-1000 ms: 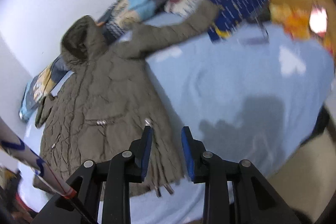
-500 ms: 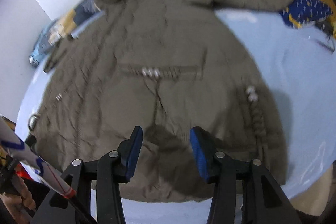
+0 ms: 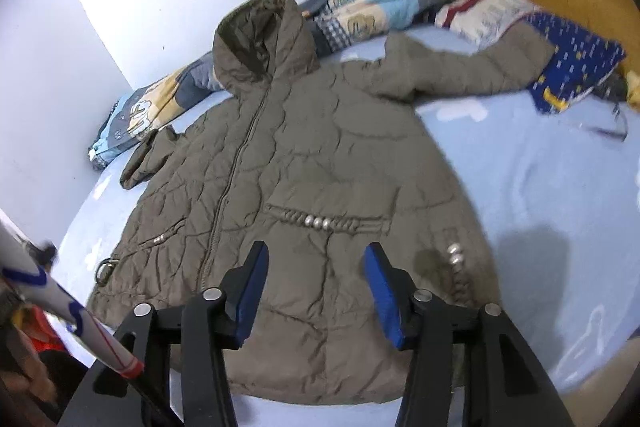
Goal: Fold large clothes
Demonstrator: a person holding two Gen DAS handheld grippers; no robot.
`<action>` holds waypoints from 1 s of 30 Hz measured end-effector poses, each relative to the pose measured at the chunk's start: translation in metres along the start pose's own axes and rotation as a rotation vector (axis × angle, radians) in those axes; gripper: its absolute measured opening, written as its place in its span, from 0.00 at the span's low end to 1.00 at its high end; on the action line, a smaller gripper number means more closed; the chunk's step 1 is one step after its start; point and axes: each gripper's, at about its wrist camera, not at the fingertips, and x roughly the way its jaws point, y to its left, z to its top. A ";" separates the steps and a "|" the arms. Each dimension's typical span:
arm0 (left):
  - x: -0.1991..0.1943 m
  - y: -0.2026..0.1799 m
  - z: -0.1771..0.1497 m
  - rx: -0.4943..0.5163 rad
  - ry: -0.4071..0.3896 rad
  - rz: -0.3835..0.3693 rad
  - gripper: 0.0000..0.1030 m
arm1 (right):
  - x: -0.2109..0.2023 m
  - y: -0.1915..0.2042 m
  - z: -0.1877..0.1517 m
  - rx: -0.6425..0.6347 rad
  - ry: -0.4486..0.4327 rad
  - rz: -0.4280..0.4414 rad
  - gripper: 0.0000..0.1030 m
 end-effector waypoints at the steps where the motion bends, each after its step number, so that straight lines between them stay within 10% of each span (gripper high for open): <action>1: -0.001 -0.006 0.006 0.005 -0.036 0.004 0.71 | -0.002 0.004 0.001 -0.018 -0.021 -0.014 0.57; 13: 0.083 -0.047 0.071 0.040 -0.074 0.010 0.75 | 0.004 0.014 0.050 -0.096 -0.116 -0.039 0.58; 30: 0.175 -0.036 0.055 -0.036 0.081 -0.011 0.75 | 0.090 0.058 0.111 -0.200 -0.062 -0.251 0.64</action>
